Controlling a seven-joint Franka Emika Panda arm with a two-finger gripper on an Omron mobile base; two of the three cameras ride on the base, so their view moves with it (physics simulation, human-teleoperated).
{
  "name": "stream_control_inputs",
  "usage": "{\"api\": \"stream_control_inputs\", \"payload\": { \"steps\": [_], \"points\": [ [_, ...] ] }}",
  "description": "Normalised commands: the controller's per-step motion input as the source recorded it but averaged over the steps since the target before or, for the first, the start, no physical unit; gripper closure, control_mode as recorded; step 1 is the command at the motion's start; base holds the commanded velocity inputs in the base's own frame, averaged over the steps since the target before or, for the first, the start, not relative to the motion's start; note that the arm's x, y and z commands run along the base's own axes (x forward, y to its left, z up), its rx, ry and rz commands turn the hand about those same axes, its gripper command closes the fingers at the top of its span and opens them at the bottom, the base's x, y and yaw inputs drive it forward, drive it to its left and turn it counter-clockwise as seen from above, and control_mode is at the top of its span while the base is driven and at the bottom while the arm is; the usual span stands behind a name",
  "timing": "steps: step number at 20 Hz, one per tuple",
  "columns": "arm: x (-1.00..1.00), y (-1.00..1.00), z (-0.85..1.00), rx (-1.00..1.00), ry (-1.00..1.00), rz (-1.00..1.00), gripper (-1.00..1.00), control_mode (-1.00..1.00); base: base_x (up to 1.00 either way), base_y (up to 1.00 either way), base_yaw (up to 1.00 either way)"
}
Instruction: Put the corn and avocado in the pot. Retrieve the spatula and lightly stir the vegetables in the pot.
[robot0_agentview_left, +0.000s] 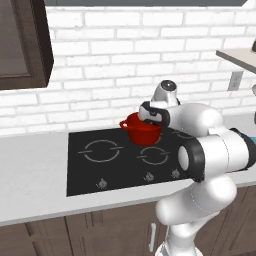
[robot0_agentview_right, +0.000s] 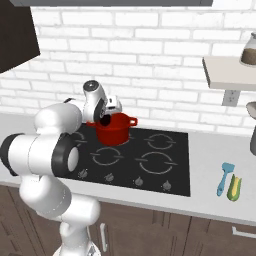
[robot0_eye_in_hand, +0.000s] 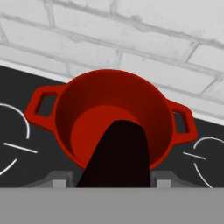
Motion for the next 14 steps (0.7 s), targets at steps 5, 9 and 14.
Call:
{"api": "stream_control_inputs", "payload": {
  "steps": [5, 9, 14],
  "points": [
    [0.01, 0.00, -0.11, 0.00, 0.00, 0.00, 1.00, -1.00, 0.00, 0.00, 0.00],
    [0.02, 0.00, -0.12, 0.00, 0.00, 0.00, 1.00, -1.00, 0.00, 0.00, 0.00],
    [0.08, 0.00, -0.07, 0.00, 0.00, 0.00, 1.00, -1.00, 0.00, 0.00, 0.00]
  ]
}}
